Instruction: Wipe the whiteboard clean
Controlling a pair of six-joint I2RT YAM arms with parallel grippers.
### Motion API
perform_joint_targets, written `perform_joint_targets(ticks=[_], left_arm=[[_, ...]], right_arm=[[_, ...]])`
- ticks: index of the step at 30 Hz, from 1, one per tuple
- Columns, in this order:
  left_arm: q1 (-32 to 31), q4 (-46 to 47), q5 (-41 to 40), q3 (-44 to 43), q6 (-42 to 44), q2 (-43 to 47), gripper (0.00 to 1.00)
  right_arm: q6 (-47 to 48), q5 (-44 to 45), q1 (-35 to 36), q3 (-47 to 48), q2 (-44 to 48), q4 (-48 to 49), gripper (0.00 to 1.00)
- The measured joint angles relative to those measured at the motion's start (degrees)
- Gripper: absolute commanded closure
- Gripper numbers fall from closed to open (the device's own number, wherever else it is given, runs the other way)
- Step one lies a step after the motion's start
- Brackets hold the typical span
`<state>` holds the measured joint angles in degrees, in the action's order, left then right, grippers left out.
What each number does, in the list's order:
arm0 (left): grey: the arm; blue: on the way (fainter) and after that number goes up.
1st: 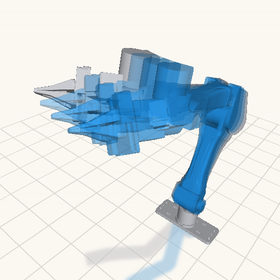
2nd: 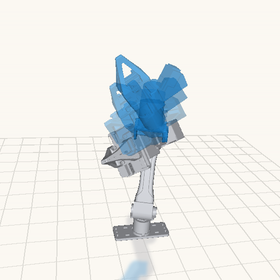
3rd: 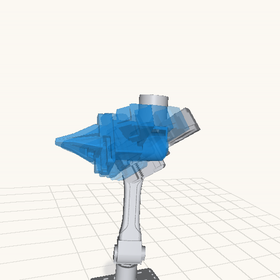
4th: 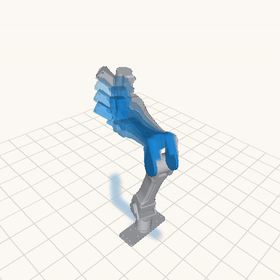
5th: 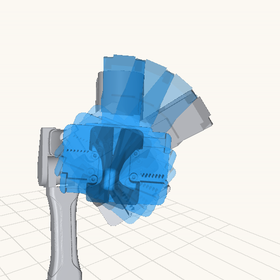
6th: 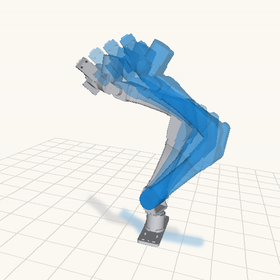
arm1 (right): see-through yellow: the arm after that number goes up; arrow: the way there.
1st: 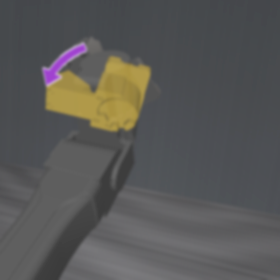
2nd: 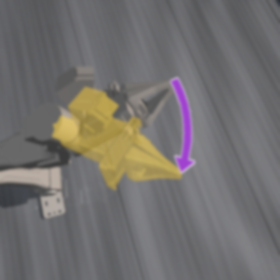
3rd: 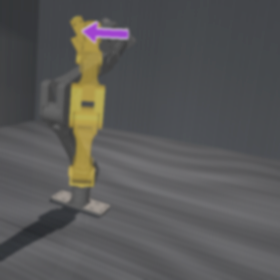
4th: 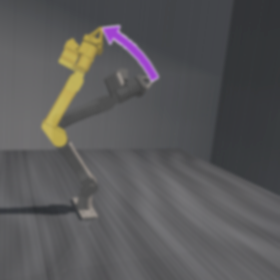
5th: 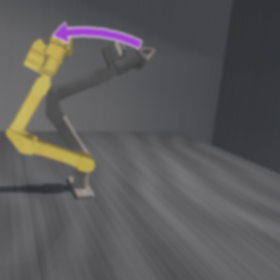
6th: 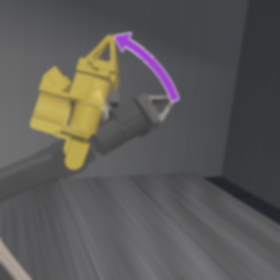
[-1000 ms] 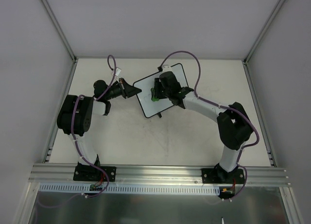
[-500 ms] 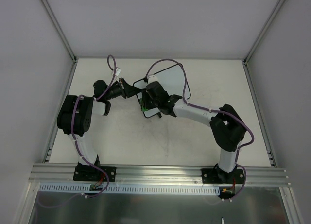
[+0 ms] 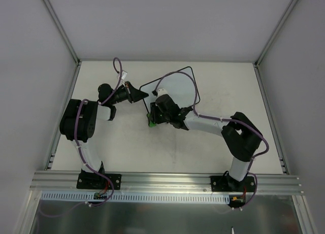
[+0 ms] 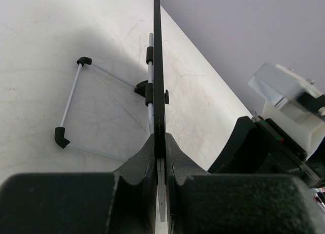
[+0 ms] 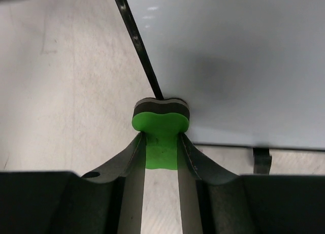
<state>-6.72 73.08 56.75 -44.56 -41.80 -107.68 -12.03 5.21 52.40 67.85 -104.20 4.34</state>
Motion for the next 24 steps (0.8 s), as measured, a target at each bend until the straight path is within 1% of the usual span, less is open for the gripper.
perform_joint_targets(ticks=[4,9,12,15,19,24], left_arm=[[-0.11,0.31,0.26,0.00,-0.17,0.00,1.00],[-0.11,0.35,0.31,0.00,-0.26,0.00,1.00],[-0.11,0.35,0.33,0.00,-0.42,0.00,1.00],[-0.11,0.35,0.33,0.00,-0.46,0.00,1.00],[-0.11,0.35,0.35,0.00,-0.63,0.00,1.00],[-0.11,0.35,0.39,0.00,-0.68,0.00,1.00]], right_arm=[[-2.10,-1.75,-0.04,-8.11,6.71,0.15,1.00],[-3.34,-1.03,-0.66,-16.96,22.84,-1.22,1.00],[-3.63,0.46,-2.49,-20.44,32.09,-2.99,1.00],[-3.85,2.32,-5.84,-23.52,38.51,-6.78,1.00],[-3.89,4.33,-12.46,-27.21,43.08,-15.23,1.00],[-3.85,5.05,-20.24,-28.13,45.03,-25.29,1.00]])
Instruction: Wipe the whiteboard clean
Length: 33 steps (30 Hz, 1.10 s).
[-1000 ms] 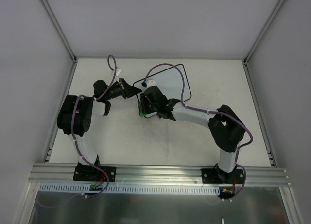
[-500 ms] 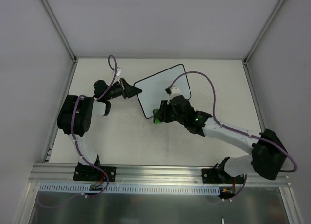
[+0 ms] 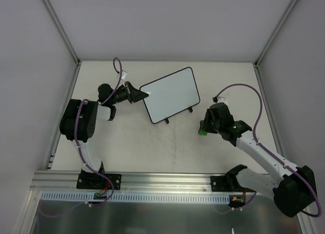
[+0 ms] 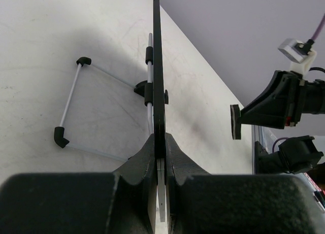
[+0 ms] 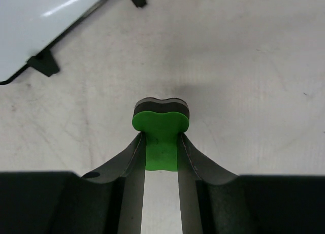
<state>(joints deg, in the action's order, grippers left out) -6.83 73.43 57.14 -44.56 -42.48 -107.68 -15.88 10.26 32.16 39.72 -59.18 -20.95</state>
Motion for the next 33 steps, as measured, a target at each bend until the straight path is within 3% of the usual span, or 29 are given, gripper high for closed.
perform_joint_targets(ticks=[4,6,10,11,13,14,17,22,27,30,33], left_arm=[[0.00,0.00,0.04,0.00,-0.02,0.00,1.00],[0.00,0.00,0.09,0.00,-0.02,0.00,1.00],[0.00,0.00,0.28,0.00,-0.02,0.00,1.00],[0.00,0.00,0.33,0.00,-0.02,0.00,1.00],[0.00,0.00,0.46,0.00,-0.04,0.00,0.99],[0.00,-0.02,0.52,0.00,-0.04,0.00,0.98],[0.00,0.00,0.85,0.00,-0.04,0.00,0.95],[0.00,-0.02,1.29,0.00,-0.09,0.00,0.87],[-0.24,0.02,2.12,-0.02,-0.24,0.00,0.63],[-0.37,0.00,2.60,-0.09,-0.37,0.00,0.54],[-0.37,0.00,2.69,-0.26,-0.37,0.00,0.52]], right_arm=[[0.11,0.15,-4.02,0.00,-1.11,-4.79,1.00],[0.28,0.44,-4.94,0.00,-2.23,-6.16,0.95],[1.07,0.92,-5.46,1.55,-6.95,-8.76,0.65],[1.22,0.90,-5.46,2.16,-8.46,-8.98,0.53],[1.62,0.92,-5.46,3.08,-10.88,-9.22,0.43],[1.88,0.98,-5.46,3.32,-11.54,-9.38,0.32],[2.58,1.46,-5.46,3.63,-11.69,-9.84,0.22],[3.06,1.97,-5.46,4.09,-11.47,-9.90,0.13],[3.13,2.25,-5.46,4.09,-10.95,-9.92,0.14],[3.26,2.25,-5.46,4.09,-10.27,-9.92,0.15],[3.48,2.27,-5.46,4.09,-9.29,-9.92,0.16]])
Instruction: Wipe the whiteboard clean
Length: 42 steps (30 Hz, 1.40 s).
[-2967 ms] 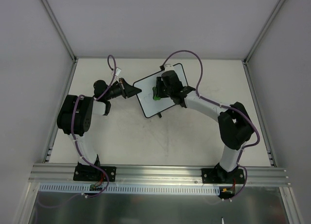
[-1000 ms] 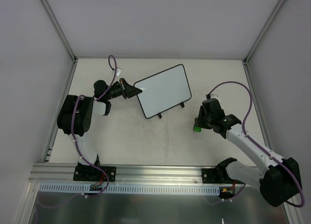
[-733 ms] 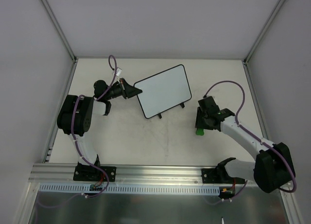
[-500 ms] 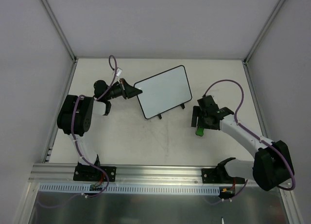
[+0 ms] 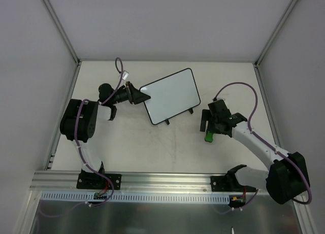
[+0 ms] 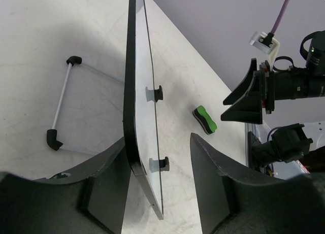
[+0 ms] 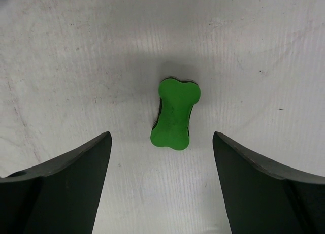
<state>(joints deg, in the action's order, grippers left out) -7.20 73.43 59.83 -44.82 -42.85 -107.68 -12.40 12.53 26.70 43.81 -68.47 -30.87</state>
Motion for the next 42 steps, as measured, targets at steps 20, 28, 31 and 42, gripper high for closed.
perform_joint_targets(ticks=[20,28,31,42], left_arm=[[8.70,-6.12,-6.78,10.03,1.73,17.70,0.28],[7.39,-33.86,-22.16,14.38,10.62,51.56,0.01],[5.62,-39.34,-27.56,17.55,10.19,62.55,0.01],[5.66,-64.46,-31.65,26.93,7.32,89.55,0.01]], right_arm=[[2.99,-4.02,0.00,0.79,9.14,0.76,0.01],[4.15,-6.25,0.00,-0.85,23.45,4.57,0.01],[4.15,-7.21,0.00,-2.73,27.36,5.55,0.01],[4.52,-8.44,0.00,-12.85,38.97,6.34,0.01]])
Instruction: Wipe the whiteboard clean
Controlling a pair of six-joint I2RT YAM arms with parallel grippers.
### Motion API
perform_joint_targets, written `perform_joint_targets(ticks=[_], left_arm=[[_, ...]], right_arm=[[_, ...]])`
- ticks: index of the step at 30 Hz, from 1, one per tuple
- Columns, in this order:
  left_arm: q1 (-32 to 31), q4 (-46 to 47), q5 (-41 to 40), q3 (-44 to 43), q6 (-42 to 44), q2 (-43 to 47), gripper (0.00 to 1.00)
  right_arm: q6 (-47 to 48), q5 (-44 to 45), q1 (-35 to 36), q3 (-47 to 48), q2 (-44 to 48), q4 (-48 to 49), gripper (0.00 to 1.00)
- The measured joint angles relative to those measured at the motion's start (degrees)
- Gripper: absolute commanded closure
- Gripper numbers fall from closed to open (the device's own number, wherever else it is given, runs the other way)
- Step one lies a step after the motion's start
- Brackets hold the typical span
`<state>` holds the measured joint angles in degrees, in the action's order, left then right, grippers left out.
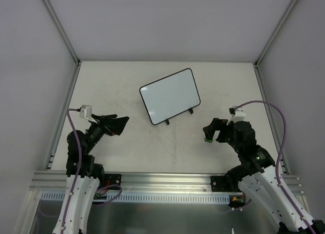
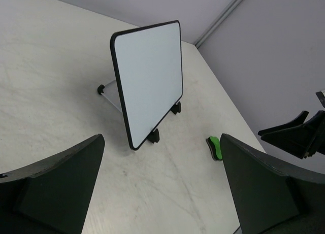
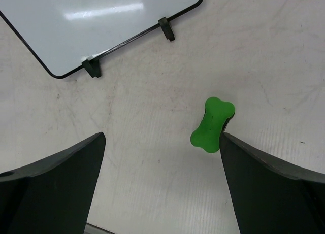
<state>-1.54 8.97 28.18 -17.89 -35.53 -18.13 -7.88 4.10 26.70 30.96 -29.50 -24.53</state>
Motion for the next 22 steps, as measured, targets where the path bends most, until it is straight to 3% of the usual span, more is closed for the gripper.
perform_joint_targets(ticks=[7,22], left_arm=[[0.00,-6.21,1.14,7.28,-1.79,16.63,0.01],[0.00,-11.21,0.66,7.80,-1.31,15.82,0.01]], right_arm=[[0.04,0.20,0.00,-4.57,7.13,0.72,0.01],[-0.24,2.29,0.00,-5.38,7.37,0.76,0.01]])
